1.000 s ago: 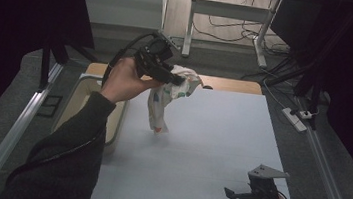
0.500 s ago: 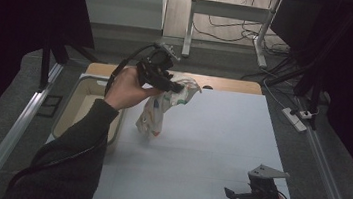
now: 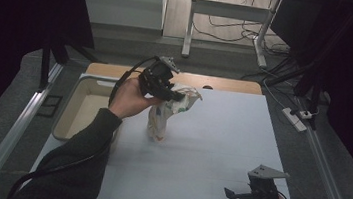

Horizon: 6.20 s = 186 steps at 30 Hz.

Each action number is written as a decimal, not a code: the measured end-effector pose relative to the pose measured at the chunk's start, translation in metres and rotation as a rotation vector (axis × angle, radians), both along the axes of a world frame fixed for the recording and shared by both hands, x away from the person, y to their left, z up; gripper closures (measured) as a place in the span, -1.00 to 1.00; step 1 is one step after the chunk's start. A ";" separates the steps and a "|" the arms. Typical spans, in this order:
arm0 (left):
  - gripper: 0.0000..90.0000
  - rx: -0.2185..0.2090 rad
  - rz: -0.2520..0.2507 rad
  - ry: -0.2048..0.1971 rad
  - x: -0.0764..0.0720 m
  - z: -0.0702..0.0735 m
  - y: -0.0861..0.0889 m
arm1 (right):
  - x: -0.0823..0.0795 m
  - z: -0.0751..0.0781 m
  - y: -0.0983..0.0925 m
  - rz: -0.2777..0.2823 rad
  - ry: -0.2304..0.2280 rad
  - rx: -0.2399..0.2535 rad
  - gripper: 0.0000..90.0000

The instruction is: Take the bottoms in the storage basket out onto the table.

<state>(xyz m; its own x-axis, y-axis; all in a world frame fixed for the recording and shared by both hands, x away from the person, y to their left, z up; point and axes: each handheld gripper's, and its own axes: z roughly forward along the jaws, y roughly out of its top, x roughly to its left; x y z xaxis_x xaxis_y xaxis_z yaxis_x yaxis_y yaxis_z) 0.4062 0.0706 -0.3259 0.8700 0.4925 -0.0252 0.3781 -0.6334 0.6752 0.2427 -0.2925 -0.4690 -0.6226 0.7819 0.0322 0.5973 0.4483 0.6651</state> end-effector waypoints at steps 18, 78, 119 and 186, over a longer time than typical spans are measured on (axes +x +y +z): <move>0.45 0.037 0.009 0.031 0.005 -0.052 -0.007 | 0.000 0.000 0.000 0.002 0.001 -0.003 -0.97; -0.47 0.004 0.113 0.203 0.009 -0.150 -0.014 | -0.001 -0.001 0.001 0.014 0.004 -0.013 -0.97; -0.97 -0.076 0.009 0.191 -0.013 -0.150 -0.005 | -0.002 0.000 0.003 0.030 -0.006 -0.029 -0.97; -0.99 -0.158 -0.018 0.227 -0.039 -0.127 0.028 | -0.002 0.000 0.001 0.030 -0.005 -0.009 -0.97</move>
<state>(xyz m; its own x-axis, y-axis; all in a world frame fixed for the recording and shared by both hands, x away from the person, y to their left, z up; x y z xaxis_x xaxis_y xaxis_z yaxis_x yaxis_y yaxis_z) 0.3669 0.0988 -0.4529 0.8421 0.4510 -0.2958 0.5204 -0.5351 0.6655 0.2408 -0.2910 -0.4688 -0.6457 0.7633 0.0217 0.5801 0.4718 0.6640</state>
